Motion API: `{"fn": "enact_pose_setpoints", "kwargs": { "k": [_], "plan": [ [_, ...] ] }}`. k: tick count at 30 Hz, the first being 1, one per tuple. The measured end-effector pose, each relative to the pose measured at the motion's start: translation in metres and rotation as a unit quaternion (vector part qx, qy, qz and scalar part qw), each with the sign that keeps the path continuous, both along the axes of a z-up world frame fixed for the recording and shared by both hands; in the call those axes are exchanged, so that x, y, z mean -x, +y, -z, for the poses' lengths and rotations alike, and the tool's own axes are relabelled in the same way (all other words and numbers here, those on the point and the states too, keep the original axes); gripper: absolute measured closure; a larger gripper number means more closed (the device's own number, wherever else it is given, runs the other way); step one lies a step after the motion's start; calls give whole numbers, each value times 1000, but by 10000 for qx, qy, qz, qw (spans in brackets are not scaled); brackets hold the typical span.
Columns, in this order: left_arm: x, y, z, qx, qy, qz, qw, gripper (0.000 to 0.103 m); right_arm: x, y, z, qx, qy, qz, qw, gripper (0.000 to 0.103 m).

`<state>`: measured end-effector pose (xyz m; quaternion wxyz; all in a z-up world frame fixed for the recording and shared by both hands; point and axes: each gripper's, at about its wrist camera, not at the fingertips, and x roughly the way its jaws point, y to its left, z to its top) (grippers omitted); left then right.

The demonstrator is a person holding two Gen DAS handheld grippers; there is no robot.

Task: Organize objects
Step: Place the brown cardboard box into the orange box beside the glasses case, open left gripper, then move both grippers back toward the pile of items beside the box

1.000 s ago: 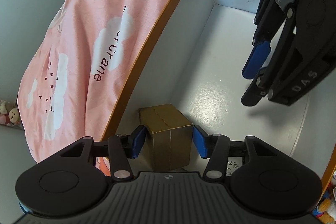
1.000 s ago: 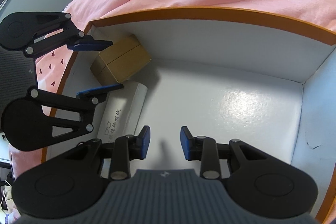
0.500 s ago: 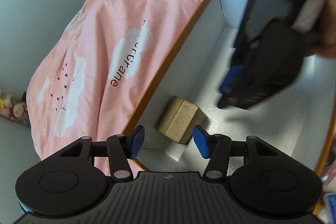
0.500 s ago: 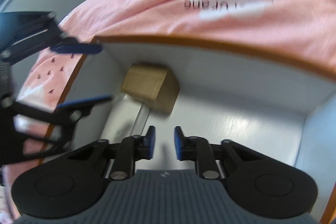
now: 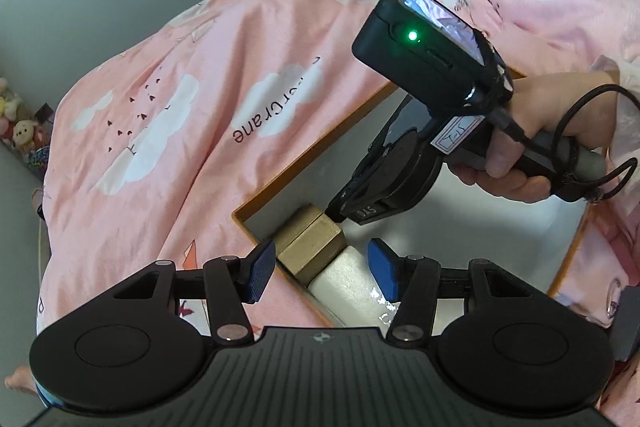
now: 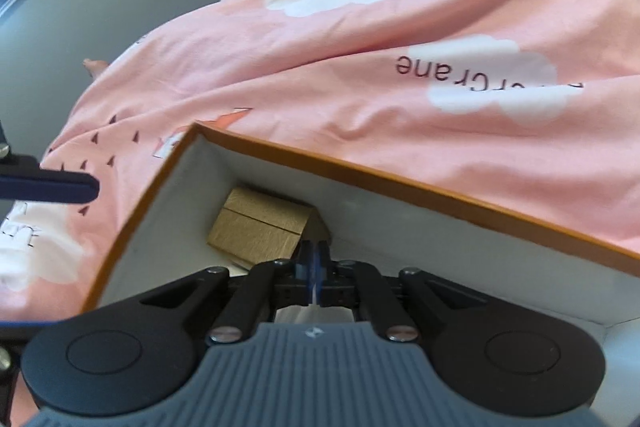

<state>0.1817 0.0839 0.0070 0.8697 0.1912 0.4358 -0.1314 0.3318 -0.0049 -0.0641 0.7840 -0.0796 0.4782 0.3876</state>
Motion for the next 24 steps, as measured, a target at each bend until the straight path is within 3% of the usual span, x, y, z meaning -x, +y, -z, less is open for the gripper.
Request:
{"fn": "enact_pose_setpoints", "kwargs": {
  "k": [8, 15, 20, 24],
  "plan": [
    [60, 7, -11, 92, -319, 69, 9994, 40, 39, -29, -32, 52, -470, 135, 9988, 101],
    [154, 1, 6, -562, -991, -111, 9934, 40, 111, -93, -58, -286, -746, 428, 9959, 96],
    [210, -1, 26, -735, -1230, -478, 9885, 40, 156, -130, -52, -278, -700, 807, 9939, 95],
    [222, 10, 45, -785, -1269, -934, 9844, 40, 184, -150, -49, -288, -834, 1130, 9897, 94]
  ]
}}
